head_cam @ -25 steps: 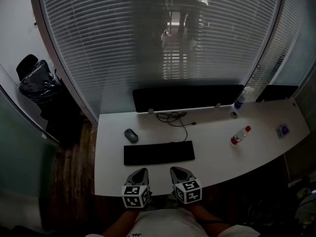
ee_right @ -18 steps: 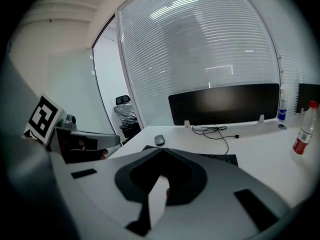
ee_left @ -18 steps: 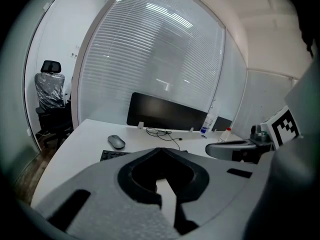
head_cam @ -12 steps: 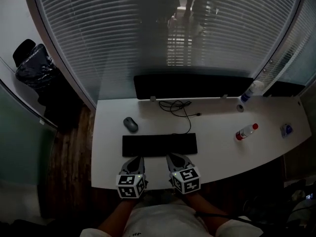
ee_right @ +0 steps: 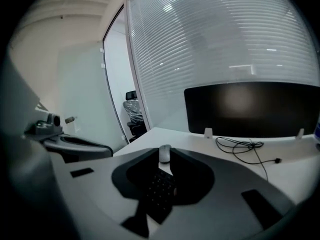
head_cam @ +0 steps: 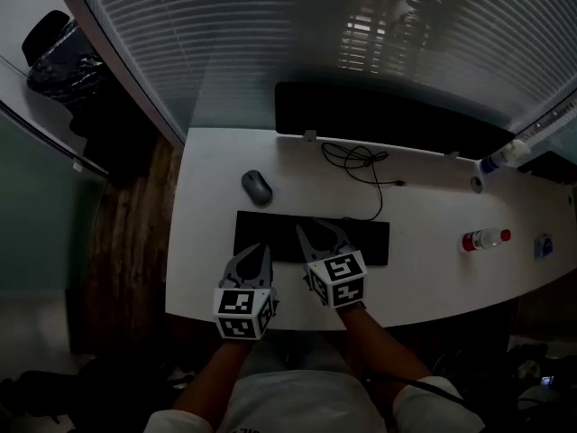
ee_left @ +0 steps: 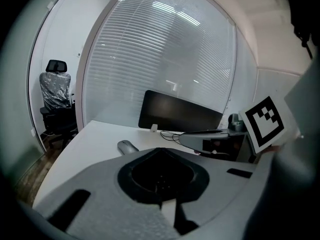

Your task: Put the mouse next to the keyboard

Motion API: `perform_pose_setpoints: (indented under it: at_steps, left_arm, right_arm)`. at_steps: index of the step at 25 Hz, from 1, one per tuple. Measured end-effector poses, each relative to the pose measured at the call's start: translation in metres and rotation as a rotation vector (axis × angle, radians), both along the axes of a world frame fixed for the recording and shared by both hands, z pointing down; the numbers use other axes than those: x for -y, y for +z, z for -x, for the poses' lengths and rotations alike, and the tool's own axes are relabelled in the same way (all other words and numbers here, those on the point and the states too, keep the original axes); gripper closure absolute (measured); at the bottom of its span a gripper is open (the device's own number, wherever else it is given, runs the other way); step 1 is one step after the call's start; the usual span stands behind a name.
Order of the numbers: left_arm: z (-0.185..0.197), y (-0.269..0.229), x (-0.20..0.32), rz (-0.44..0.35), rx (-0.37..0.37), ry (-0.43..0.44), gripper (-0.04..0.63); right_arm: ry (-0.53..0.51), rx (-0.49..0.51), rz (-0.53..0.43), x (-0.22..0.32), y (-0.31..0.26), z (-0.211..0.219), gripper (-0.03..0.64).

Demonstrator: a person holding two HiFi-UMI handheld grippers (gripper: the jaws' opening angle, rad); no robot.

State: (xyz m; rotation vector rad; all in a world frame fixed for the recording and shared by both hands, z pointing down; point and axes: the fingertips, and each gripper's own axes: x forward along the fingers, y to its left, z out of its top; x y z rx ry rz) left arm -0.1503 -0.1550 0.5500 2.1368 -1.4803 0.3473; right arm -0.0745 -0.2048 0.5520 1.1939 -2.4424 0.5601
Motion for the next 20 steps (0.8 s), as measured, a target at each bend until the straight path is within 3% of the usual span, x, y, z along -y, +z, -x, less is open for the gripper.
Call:
perform_pose_setpoints:
  at_steps: [6,10,20]
  left_arm:
    - [0.024,0.023,0.023,0.016,0.005,-0.017,0.591]
    - [0.039,0.028,0.029,0.023,0.002,-0.024,0.591]
    - [0.063,0.044,0.034,0.062,-0.012,-0.034,0.591]
  right_arm:
    - [-0.084,-0.038,0.053,0.035,0.042,0.05,0.513]
    - [-0.112,-0.067,0.099,0.063,0.069,0.079,0.408]
    - [-0.216,-0.262,0.201,0.107,0.14,0.12,0.287]
